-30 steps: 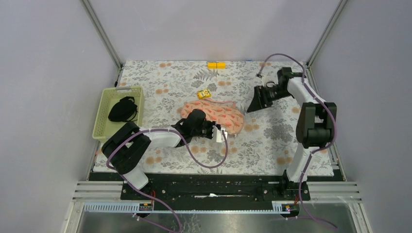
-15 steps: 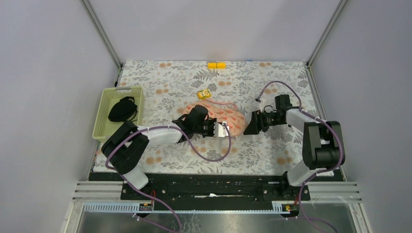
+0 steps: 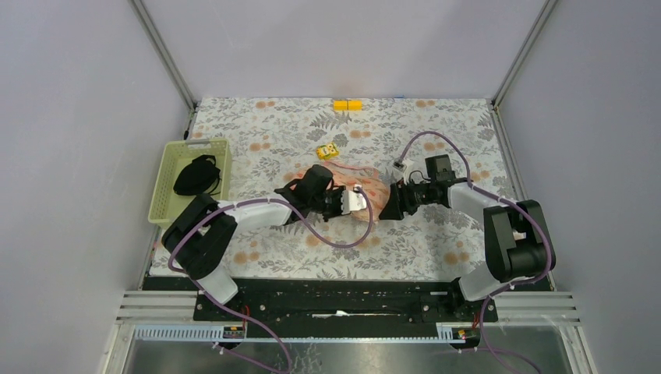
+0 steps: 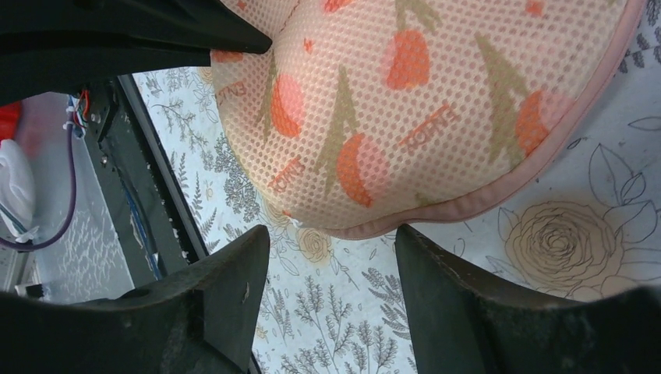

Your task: Unzip the laundry bag and remove the bra

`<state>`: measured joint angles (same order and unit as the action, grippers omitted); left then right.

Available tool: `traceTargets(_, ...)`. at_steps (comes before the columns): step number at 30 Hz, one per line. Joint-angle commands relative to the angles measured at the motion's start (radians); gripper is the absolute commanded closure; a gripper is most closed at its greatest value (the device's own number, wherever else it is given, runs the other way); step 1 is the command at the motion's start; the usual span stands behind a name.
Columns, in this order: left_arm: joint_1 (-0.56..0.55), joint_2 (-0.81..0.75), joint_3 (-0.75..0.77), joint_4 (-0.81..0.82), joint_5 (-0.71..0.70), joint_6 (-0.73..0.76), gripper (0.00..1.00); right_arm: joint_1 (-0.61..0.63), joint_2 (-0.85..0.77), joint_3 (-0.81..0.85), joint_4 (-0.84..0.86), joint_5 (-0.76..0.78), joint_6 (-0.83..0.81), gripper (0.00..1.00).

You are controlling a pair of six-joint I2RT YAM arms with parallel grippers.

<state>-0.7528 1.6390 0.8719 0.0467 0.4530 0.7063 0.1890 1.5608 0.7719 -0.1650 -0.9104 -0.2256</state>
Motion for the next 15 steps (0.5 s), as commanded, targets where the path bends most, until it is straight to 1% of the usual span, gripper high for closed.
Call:
traceTargets(1, 0.01, -0.022, 0.049, 0.006, 0.049, -0.065, 1.0, 0.007, -0.066, -0.011, 0.003, 0.026, 0.043, 0.31)
traceTargets(4, 0.023, -0.016, 0.067, -0.007, 0.058, -0.088, 1.0, 0.001, -0.059, 0.015, -0.077, 0.016, 0.022, 0.27)
traceTargets(8, 0.037, -0.004, 0.099, -0.024, 0.065, -0.122, 1.0, 0.001, -0.033, 0.038, -0.13, 0.022, -0.01, 0.3)
traceTargets(12, 0.05, 0.025, 0.155, -0.057, 0.076, -0.198, 1.0, 0.004, 0.014, 0.077, -0.183, 0.033, -0.06, 0.32)
traceTargets(14, 0.051, 0.029, 0.164, -0.067, 0.086, -0.207, 1.0, 0.004, 0.012, 0.072, -0.166, 0.019, -0.061, 0.32)
traceTargets(15, 0.052, 0.027, 0.161, -0.058, 0.09, -0.208, 1.0, 0.004, 0.003, 0.066, -0.126, 0.018, -0.05, 0.32)
